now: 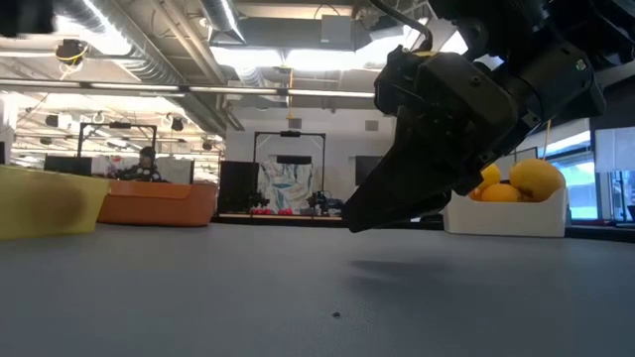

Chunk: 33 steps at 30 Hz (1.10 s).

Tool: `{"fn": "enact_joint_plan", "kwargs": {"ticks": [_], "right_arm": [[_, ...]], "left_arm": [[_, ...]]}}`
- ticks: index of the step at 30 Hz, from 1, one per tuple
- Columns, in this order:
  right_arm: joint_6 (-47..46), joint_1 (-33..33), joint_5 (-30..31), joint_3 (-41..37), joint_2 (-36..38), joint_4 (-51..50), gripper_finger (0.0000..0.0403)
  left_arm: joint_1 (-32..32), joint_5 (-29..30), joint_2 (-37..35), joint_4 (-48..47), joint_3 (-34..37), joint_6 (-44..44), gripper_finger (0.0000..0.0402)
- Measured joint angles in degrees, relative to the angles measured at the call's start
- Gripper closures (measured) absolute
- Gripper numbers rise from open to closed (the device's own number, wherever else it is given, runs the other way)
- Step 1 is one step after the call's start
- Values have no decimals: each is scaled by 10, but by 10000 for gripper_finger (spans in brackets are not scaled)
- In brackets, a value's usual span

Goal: Sort produce into baskets
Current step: Put the red tomato into the yellow bin

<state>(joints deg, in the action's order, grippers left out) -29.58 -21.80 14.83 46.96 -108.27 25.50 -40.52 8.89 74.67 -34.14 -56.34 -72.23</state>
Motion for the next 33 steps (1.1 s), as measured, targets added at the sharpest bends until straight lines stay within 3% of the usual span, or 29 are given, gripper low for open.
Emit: {"fn": "enact_joint_plan", "kwargs": {"ticks": [12,22,27,33], "right_arm": [[0,0,0,0,0,0,196],[-3,0,-5,0,0,0,196],[-3,0,-6,0,0,1,196],[0,0,-24,0,0,1,196]], "left_arm": [[-92,-164,80,-8,0,-174,27],[-118,-217,82,-77,-11,-268,27],[-128,-216,82,-120,-55,-285,27],[-156,-163,86,-157,-69,-294,27]]}}
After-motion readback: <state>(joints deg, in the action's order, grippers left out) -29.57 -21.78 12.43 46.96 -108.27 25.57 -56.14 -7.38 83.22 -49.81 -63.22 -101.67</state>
